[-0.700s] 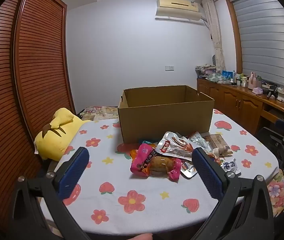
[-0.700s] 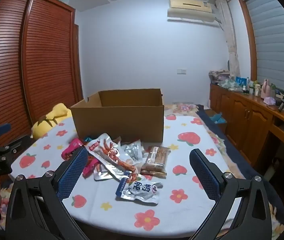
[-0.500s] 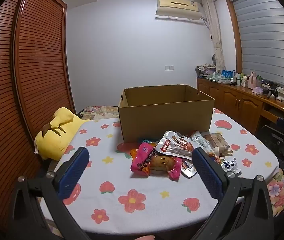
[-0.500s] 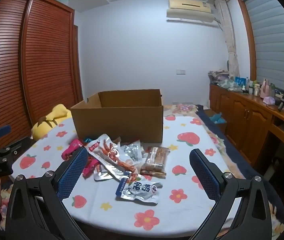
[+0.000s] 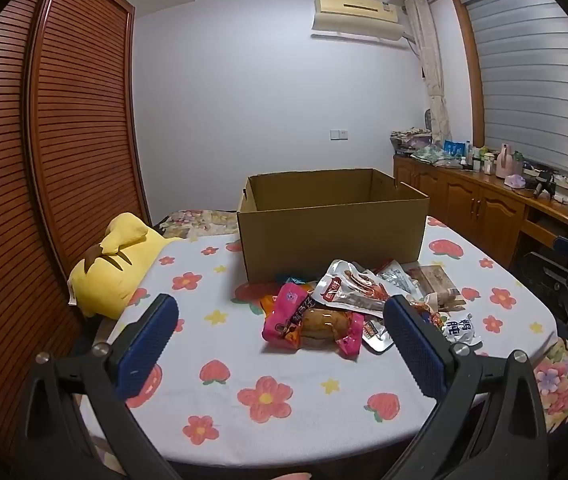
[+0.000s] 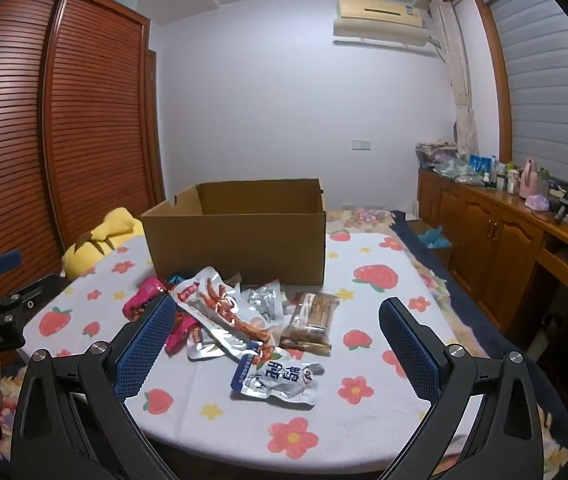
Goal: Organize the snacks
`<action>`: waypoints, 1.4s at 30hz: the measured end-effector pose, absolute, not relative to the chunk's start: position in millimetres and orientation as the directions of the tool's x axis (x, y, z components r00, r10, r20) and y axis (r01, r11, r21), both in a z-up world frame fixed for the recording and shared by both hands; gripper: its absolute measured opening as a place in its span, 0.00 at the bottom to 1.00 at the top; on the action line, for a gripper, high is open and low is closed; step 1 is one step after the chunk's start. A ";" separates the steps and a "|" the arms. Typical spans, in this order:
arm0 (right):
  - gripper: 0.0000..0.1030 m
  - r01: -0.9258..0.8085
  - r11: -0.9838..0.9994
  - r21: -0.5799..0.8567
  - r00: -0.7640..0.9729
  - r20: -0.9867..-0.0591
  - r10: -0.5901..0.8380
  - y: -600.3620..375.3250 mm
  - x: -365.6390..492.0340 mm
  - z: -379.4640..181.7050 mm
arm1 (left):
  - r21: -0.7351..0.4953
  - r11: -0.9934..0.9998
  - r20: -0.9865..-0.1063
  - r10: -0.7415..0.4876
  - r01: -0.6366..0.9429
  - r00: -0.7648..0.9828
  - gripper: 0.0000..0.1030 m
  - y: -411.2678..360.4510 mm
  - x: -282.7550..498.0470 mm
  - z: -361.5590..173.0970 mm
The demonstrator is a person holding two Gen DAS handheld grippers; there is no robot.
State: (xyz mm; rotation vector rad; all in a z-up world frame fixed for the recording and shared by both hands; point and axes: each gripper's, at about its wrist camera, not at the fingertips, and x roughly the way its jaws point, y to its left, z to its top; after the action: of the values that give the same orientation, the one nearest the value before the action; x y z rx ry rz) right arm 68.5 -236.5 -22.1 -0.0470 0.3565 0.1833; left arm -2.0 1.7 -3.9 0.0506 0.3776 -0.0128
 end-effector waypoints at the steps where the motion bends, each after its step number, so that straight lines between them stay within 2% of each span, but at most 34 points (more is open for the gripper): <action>1: 1.00 -0.187 0.982 -0.013 0.921 -0.350 0.170 -236.5 68.4 -22.3 | 0.047 0.999 -0.368 -0.005 0.023 0.930 1.00 2.3 -2.2 -4.2; 42: 1.00 -0.183 0.983 -0.008 0.922 -0.348 0.169 -238.9 63.3 -25.7 | 0.038 0.999 -0.352 -0.014 0.030 0.936 1.00 4.5 -11.6 8.7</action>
State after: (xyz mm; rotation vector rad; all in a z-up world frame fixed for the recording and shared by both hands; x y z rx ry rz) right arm 63.3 -238.9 -25.7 -0.0408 0.3541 0.1806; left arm -11.6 4.5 8.7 0.0432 0.3590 -0.0226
